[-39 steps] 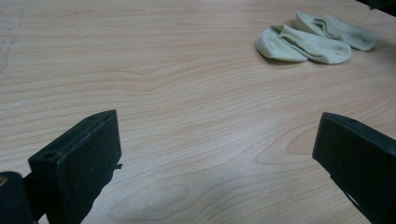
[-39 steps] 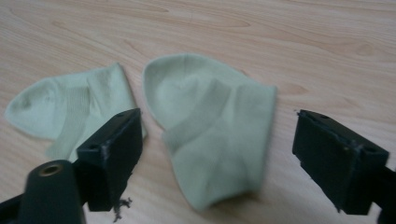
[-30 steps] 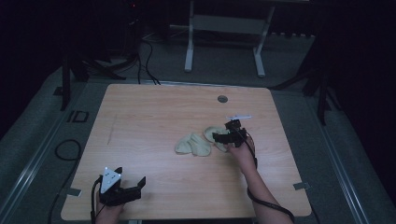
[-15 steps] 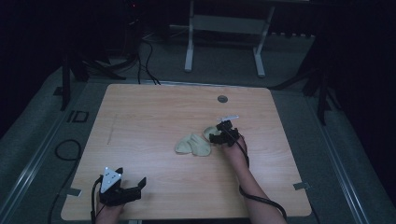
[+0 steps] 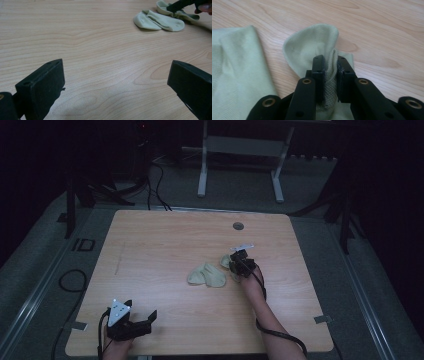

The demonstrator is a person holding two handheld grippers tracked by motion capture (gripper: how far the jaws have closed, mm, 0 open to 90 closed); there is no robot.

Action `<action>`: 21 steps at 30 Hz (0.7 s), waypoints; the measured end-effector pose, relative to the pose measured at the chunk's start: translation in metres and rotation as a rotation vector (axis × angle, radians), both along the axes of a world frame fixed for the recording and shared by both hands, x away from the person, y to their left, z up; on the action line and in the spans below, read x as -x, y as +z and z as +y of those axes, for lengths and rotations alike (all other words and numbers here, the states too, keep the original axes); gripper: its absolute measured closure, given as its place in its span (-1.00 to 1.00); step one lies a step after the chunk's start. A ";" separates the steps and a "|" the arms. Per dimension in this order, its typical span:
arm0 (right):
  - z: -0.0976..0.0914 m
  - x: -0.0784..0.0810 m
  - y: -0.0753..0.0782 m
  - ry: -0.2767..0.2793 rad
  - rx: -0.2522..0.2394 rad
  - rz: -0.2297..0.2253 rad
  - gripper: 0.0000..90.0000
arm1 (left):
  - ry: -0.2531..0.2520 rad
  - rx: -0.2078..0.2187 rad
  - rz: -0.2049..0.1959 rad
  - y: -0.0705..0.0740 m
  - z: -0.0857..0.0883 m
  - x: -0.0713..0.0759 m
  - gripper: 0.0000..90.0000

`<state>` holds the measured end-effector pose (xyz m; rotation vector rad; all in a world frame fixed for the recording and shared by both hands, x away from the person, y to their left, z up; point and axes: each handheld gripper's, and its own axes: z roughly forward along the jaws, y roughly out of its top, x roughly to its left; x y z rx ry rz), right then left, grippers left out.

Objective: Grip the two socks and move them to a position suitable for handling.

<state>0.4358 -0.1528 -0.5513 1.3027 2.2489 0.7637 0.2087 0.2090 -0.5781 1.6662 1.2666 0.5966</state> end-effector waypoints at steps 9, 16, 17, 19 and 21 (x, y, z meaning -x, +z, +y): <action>-0.015 0.013 0.014 0.025 -0.039 0.011 0.76 | 0.008 -0.001 0.002 0.000 0.001 0.000 -0.98; -0.022 0.036 0.031 0.054 -0.081 -0.020 0.76 | 0.008 -0.011 -0.004 0.000 -0.001 0.000 -0.98; -0.022 0.039 0.033 0.060 -0.079 -0.027 0.76 | 0.006 -0.014 -0.007 0.000 -0.001 0.001 -0.98; -0.022 0.055 0.044 0.100 -0.074 -0.045 0.75 | 0.006 -0.014 -0.007 0.000 -0.001 0.001 -0.98; -0.021 0.067 0.050 0.132 -0.069 -0.065 0.75 | 0.005 -0.016 -0.007 0.000 -0.002 0.001 -0.98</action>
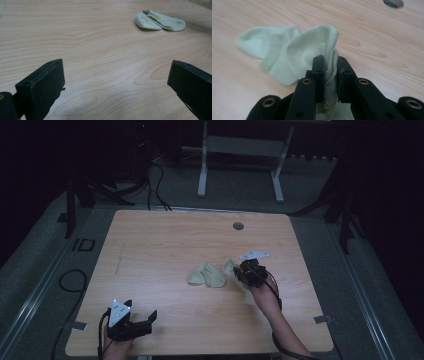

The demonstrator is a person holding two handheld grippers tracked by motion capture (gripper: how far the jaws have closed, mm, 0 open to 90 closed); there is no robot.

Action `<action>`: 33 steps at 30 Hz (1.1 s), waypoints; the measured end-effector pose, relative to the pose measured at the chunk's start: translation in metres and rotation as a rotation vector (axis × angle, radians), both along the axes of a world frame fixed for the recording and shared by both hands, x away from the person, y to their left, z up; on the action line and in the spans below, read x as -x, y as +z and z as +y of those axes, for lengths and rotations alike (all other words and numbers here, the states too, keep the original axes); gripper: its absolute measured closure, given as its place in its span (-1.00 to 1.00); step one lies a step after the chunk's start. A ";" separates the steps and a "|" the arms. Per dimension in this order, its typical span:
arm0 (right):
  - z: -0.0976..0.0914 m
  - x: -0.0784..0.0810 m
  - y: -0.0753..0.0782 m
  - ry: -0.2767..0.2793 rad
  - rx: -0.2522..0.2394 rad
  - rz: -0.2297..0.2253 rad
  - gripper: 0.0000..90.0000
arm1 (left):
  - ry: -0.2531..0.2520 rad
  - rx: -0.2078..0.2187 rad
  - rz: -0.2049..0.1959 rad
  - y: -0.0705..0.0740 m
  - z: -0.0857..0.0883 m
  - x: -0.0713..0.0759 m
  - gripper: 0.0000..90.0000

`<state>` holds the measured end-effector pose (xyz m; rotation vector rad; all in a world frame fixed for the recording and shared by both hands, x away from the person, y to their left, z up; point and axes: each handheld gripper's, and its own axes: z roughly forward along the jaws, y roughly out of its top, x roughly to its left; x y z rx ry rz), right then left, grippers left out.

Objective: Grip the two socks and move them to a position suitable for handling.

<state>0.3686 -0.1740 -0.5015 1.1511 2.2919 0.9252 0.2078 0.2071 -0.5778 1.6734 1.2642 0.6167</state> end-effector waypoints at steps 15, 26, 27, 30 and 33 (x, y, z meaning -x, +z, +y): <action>-0.020 0.084 0.020 0.096 -0.040 -0.051 0.75 | 0.003 -0.017 -0.020 0.000 -0.004 0.002 -0.98; -0.021 0.112 0.001 0.134 -0.029 -0.031 0.75 | -0.036 -0.024 -0.035 0.001 -0.009 0.003 -0.98; -0.020 0.112 -0.003 0.137 -0.020 -0.026 0.74 | -0.038 -0.022 -0.036 0.001 -0.010 0.003 -0.98; -0.017 0.111 -0.016 0.146 0.002 -0.013 0.74 | -0.043 -0.018 -0.039 0.002 -0.010 0.004 -0.98; -0.014 0.108 -0.026 0.152 0.024 -0.003 0.74 | -0.051 -0.012 -0.040 0.002 -0.010 0.004 -0.98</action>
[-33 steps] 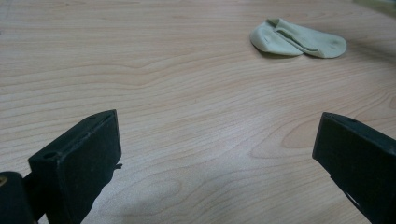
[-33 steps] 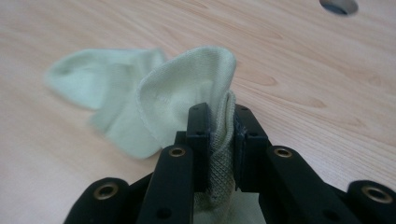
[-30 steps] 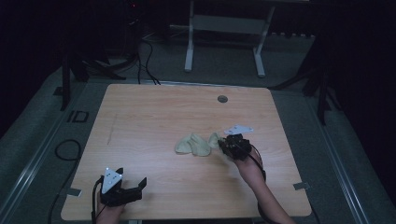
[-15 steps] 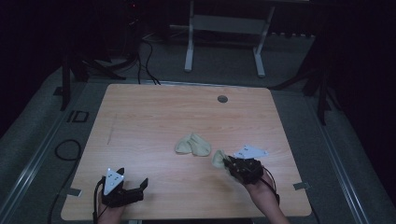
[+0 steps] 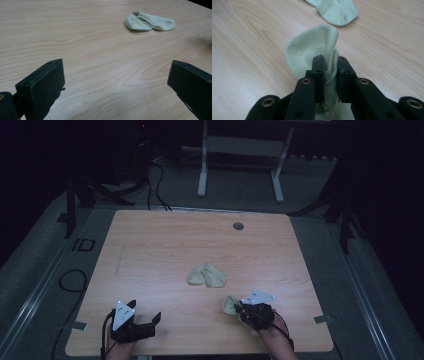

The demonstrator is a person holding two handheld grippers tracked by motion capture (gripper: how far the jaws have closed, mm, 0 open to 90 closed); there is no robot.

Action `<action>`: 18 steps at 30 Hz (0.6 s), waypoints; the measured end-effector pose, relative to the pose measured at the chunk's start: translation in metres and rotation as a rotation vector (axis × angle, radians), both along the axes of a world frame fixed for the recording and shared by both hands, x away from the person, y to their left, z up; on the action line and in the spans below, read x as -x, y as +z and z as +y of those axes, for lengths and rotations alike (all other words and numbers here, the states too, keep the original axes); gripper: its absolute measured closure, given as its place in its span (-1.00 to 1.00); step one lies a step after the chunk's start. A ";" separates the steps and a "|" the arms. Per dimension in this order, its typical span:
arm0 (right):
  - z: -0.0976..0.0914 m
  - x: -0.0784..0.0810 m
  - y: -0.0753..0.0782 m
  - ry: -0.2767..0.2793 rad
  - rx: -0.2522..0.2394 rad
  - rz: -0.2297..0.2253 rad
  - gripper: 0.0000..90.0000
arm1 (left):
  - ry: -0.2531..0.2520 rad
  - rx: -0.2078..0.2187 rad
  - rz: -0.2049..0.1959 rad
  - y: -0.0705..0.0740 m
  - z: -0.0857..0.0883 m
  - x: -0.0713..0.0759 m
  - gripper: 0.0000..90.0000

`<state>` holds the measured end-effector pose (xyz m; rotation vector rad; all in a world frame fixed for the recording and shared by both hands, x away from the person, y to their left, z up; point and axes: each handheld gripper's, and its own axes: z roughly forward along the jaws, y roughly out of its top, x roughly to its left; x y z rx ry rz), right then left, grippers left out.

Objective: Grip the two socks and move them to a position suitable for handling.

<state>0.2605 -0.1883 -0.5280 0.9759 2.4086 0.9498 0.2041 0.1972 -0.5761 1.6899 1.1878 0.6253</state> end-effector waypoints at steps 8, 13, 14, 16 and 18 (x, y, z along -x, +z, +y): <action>0.006 -0.010 -0.031 0.049 0.020 0.079 0.51 | -0.068 -0.017 -0.041 0.003 -0.010 0.003 -0.98; 0.011 -0.007 -0.032 0.056 0.025 0.072 0.14 | -0.113 -0.040 -0.016 0.000 -0.019 0.002 -0.98; 0.012 -0.006 -0.033 0.060 0.024 0.069 0.05 | -0.096 -0.043 -0.028 0.001 -0.024 0.003 -0.98; 0.014 -0.005 -0.034 0.067 0.019 0.071 -0.07 | -0.086 -0.046 -0.039 0.002 -0.027 0.003 -0.98; 0.015 -0.005 -0.035 0.073 0.020 0.073 -0.15 | -0.088 -0.035 -0.050 0.004 -0.031 0.004 -0.98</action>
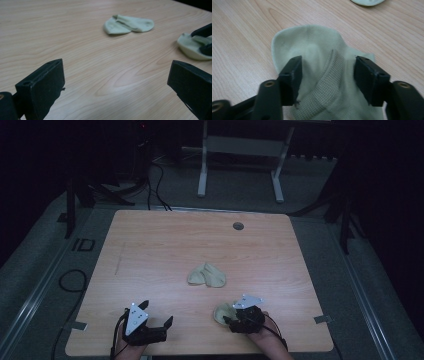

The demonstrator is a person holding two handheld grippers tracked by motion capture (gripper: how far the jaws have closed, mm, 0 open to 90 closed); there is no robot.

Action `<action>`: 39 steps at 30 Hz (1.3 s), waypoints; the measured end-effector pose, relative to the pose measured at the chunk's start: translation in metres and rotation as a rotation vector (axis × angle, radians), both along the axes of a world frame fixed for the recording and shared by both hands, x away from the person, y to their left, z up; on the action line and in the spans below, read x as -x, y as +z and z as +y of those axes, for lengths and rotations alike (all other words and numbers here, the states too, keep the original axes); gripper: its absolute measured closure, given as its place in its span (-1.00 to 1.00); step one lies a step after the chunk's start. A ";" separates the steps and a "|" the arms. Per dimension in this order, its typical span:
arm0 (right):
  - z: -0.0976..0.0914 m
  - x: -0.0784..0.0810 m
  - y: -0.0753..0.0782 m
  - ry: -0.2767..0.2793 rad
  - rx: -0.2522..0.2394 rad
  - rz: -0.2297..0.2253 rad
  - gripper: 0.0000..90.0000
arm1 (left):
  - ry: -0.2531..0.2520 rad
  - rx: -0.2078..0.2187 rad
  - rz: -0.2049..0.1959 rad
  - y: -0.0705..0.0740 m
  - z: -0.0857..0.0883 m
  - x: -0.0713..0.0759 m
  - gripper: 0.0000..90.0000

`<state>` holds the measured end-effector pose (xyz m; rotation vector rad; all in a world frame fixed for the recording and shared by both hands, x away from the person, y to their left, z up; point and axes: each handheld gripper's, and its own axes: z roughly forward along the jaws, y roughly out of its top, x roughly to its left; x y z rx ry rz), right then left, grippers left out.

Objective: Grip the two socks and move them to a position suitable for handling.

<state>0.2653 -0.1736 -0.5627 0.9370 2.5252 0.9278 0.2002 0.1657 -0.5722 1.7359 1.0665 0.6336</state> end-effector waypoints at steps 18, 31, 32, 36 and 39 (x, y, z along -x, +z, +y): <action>0.022 -0.002 0.004 -0.065 -0.029 0.012 -0.52 | -0.207 -0.092 0.099 0.015 -0.054 -0.009 -0.83; 0.005 0.023 0.023 0.010 -0.045 -0.053 0.24 | -0.458 -0.134 0.092 0.039 -0.113 -0.036 0.63; 0.006 0.020 0.020 0.007 -0.039 -0.050 0.26 | -0.478 -0.139 0.106 0.038 -0.120 -0.040 0.74; 0.009 0.016 0.014 0.007 -0.037 -0.032 0.34 | -0.495 -0.221 0.174 0.024 -0.142 -0.057 0.87; 0.011 0.013 0.008 0.002 -0.013 -0.023 0.43 | -0.484 -0.299 0.210 0.012 -0.148 -0.062 0.91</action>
